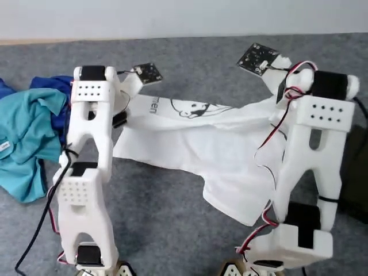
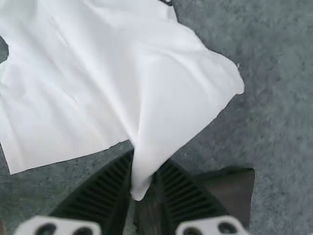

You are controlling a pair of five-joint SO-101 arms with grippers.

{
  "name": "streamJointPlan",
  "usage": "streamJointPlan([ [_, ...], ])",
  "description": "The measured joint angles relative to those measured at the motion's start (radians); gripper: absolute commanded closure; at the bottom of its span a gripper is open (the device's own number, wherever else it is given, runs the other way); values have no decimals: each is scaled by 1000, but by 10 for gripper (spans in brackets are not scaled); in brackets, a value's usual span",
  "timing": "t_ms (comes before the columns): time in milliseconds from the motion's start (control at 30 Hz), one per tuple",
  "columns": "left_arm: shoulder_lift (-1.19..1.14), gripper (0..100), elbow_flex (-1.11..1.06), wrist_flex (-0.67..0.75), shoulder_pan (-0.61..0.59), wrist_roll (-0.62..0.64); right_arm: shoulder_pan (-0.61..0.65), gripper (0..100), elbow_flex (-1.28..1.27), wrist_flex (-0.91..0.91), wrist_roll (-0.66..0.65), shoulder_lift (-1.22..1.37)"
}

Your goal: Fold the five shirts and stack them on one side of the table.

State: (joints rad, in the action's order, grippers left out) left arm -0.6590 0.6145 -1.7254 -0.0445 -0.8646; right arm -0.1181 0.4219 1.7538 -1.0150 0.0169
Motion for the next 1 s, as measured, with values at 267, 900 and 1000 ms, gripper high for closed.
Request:
streamJointPlan([
  [267, 92, 996, -209, 0, 28, -41, -2, 987, -253, 0, 5, -173],
  [900, 92, 874, -242, 40, 28, -41, 14, 735, -580, 0, 68, -394],
  [1000, 92, 874, -239, 40, 28, -41, 14, 735, -580, 0, 77, -445],
])
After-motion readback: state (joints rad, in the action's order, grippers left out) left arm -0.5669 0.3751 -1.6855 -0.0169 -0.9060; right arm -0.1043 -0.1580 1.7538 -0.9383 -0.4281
